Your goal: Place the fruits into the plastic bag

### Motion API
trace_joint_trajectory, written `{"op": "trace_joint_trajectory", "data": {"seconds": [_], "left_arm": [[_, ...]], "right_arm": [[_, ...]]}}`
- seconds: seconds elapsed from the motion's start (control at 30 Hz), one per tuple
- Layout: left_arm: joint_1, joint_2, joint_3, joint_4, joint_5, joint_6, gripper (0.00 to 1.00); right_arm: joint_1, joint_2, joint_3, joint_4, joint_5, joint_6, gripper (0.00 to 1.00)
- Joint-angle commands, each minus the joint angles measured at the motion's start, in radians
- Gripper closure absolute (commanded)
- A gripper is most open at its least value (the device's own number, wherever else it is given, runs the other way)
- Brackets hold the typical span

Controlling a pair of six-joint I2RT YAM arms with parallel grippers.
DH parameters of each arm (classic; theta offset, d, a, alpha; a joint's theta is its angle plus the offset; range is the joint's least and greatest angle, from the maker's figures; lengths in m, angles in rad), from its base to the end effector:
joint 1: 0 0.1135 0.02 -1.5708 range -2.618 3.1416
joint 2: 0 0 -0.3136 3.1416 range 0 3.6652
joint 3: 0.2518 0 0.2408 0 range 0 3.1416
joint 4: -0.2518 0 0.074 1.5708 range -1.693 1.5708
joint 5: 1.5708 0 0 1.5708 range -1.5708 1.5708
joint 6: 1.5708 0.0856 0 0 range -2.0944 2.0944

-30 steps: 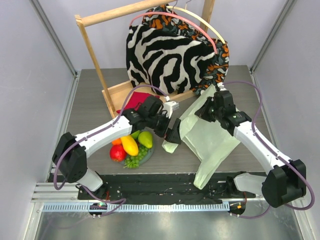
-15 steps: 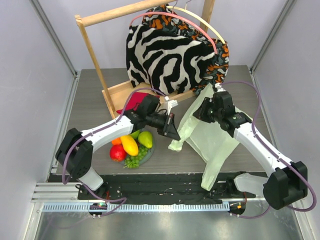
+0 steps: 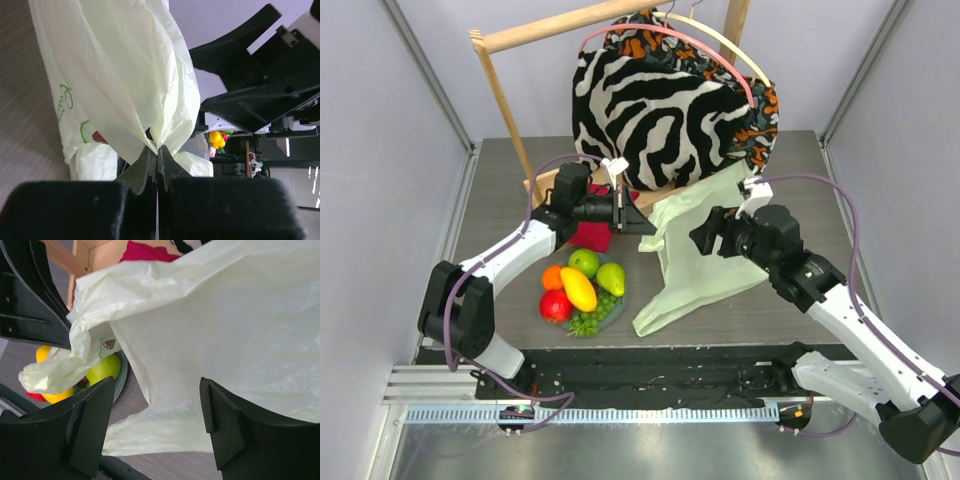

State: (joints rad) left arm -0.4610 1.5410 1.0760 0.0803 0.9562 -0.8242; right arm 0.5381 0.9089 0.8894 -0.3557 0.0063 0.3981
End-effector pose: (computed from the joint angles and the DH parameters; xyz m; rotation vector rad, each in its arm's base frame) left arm 0.2916 -0.2229 0.3297 0.3411 2.1912 -1.7141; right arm 0.1807 0.1072 0.3578 -0.1353 1.9914 0.6076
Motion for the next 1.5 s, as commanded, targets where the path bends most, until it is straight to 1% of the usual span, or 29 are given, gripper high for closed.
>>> {"op": "trace_joint_trajectory", "data": {"seconds": [0.0, 0.1, 0.3, 0.4, 0.43, 0.57, 0.67, 0.87, 1.03, 1.13, 1.2, 1.37, 1.47], "left_arm": [[0.015, -0.038, -0.007, 0.058, 0.064, -0.026, 1.0], [0.019, -0.038, -0.007, 0.059, 0.073, -0.027, 1.0], [0.024, -0.042, -0.008, 0.07, 0.084, -0.036, 1.0], [0.025, -0.042, -0.011, 0.073, 0.082, -0.039, 1.0], [0.027, -0.039, -0.011, 0.073, 0.082, -0.039, 1.0], [0.028, -0.036, -0.016, 0.084, 0.085, -0.049, 1.0], [0.027, -0.036, -0.016, 0.088, 0.09, -0.05, 1.0], [0.028, -0.027, -0.018, 0.09, 0.09, -0.05, 1.0], [0.03, -0.024, -0.019, 0.092, 0.088, -0.05, 1.0], [0.028, -0.024, -0.019, 0.093, 0.092, -0.05, 1.0], [0.03, -0.025, -0.021, 0.095, 0.093, -0.05, 1.0], [0.028, -0.027, -0.021, 0.101, 0.101, -0.05, 1.0], [0.028, -0.03, -0.021, 0.101, 0.105, -0.047, 1.0]], "right_arm": [[0.1, 0.065, -0.04, 0.011, 0.141, -0.01, 0.23], [0.178, 0.107, -0.047, 0.03, 0.239, -0.005, 0.23], [0.236, 0.189, -0.079, 0.185, 0.264, -0.005, 0.23], [0.253, 0.22, -0.084, 0.251, 0.282, -0.005, 0.27], [0.26, 0.235, -0.086, 0.264, 0.303, -0.002, 0.29], [0.267, 0.236, -0.116, 0.34, 0.371, 0.024, 0.35], [0.267, 0.223, -0.153, 0.423, 0.354, 0.027, 0.36], [0.281, 0.251, -0.141, 0.432, 0.285, 0.025, 0.39], [0.293, 0.225, -0.17, 0.439, 0.285, 0.033, 0.39], [0.295, 0.231, -0.175, 0.428, 0.322, 0.042, 0.39], [0.293, 0.252, -0.17, 0.416, 0.366, 0.059, 0.42], [0.292, 0.301, -0.159, 0.425, 0.397, 0.068, 0.49], [0.293, 0.331, -0.152, 0.428, 0.409, 0.07, 0.52]]}}
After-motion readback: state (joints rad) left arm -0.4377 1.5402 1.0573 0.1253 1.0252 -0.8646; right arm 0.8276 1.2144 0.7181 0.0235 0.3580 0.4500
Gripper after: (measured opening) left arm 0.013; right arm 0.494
